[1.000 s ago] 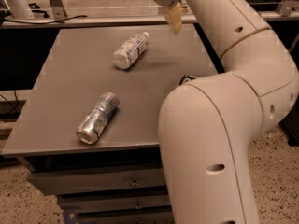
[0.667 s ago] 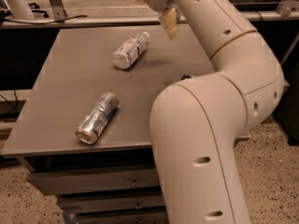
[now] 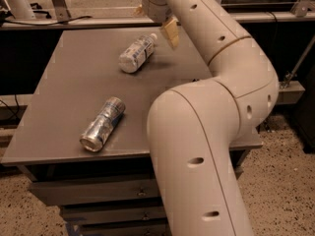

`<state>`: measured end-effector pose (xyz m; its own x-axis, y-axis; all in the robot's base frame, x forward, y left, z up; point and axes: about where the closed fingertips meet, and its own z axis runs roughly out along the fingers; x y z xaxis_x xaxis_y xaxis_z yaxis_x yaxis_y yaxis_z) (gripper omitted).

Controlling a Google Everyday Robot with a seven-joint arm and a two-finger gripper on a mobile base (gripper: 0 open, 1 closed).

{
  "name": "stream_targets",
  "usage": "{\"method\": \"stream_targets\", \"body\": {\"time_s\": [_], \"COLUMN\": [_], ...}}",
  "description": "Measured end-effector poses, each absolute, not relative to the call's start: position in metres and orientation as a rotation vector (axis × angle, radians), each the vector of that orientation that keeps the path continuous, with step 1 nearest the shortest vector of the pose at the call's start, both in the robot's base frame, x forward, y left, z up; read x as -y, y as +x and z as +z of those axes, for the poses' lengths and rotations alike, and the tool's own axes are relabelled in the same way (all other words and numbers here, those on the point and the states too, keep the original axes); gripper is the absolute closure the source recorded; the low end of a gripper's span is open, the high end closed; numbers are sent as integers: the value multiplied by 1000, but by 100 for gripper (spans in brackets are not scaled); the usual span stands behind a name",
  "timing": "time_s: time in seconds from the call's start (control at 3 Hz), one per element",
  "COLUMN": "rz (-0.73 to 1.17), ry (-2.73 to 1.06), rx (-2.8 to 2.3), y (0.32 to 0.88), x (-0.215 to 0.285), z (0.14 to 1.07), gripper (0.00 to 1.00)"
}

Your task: Place blue plastic bottle upright

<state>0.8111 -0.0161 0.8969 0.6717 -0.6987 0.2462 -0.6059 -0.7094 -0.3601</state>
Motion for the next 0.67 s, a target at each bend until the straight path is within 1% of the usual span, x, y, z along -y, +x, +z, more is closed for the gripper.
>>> {"method": "stream_targets", "body": {"time_s": [0.67], "rz": [-501], "ry": [-2716], "rx": [-1044], "y": [814], "x": [10], "z": [870], "gripper": [0]}}
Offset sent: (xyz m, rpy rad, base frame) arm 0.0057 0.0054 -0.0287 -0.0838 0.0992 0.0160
